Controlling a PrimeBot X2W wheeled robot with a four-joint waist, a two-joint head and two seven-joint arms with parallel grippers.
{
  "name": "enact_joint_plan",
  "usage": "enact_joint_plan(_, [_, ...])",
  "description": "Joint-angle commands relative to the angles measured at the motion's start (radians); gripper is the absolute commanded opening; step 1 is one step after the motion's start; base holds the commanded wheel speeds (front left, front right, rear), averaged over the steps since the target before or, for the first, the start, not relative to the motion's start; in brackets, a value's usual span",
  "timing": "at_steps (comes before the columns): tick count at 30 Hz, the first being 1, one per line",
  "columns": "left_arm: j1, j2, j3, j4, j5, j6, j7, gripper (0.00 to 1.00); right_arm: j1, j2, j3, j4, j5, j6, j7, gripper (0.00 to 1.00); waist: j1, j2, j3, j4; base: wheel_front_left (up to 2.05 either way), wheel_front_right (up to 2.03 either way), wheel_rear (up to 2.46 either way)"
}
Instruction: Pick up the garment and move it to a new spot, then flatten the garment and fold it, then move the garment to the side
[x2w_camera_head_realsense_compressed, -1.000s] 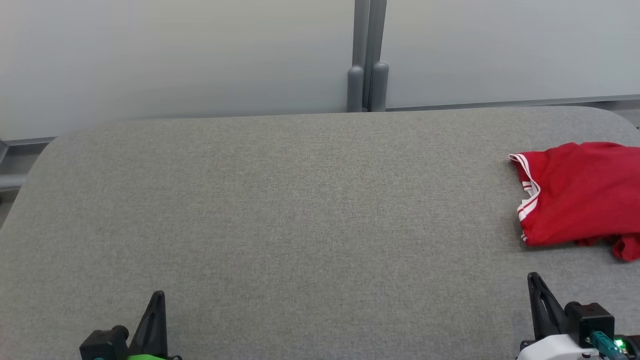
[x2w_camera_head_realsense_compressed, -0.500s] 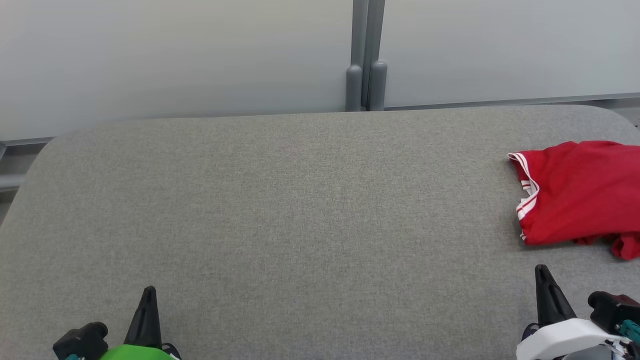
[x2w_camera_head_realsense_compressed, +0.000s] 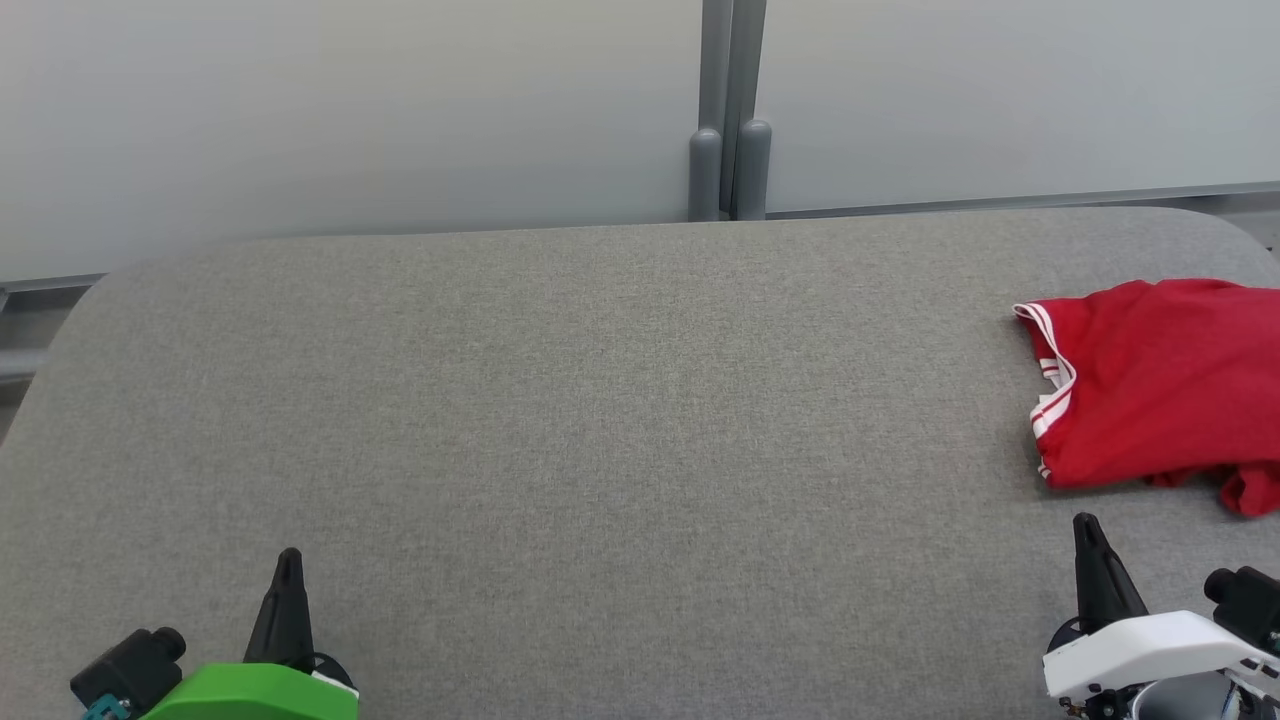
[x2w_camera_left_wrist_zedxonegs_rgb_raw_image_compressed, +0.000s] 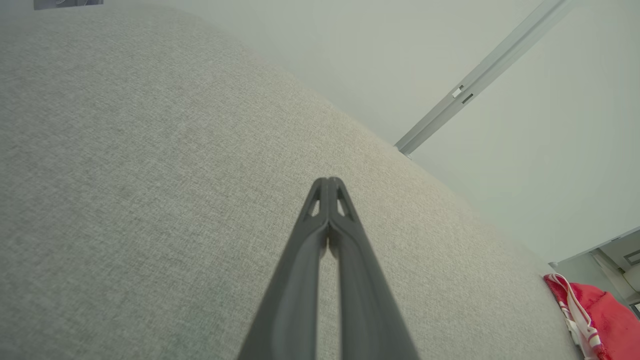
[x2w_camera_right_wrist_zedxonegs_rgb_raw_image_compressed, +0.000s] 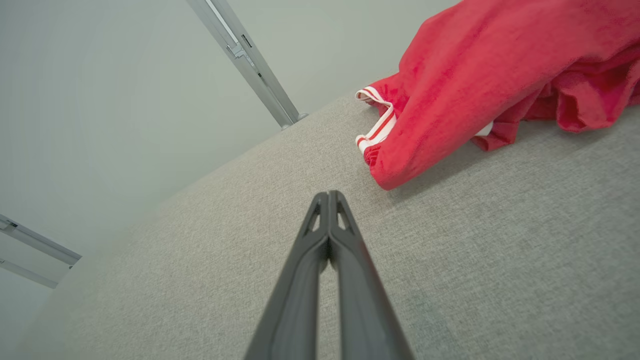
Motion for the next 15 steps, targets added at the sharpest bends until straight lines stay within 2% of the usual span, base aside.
enact_joint_plan(1, [-0.031,0.003,0.007,-0.016,-0.042,-0.001,0.007,0.00,-0.028,-0.008,-0.002,-0.009,0.048,0.000,0.009,0.00,0.0000,0.0032,0.000,0.000,0.00,0.00,0.00])
enact_joint_plan(15, [-0.060,-0.005,0.017,-0.023,-0.234,-0.001,0.055,0.00,-0.061,-0.010,-0.005,0.000,0.281,0.000,0.065,0.00,0.0000,0.0046,0.003,-0.004,0.00,0.00,0.00])
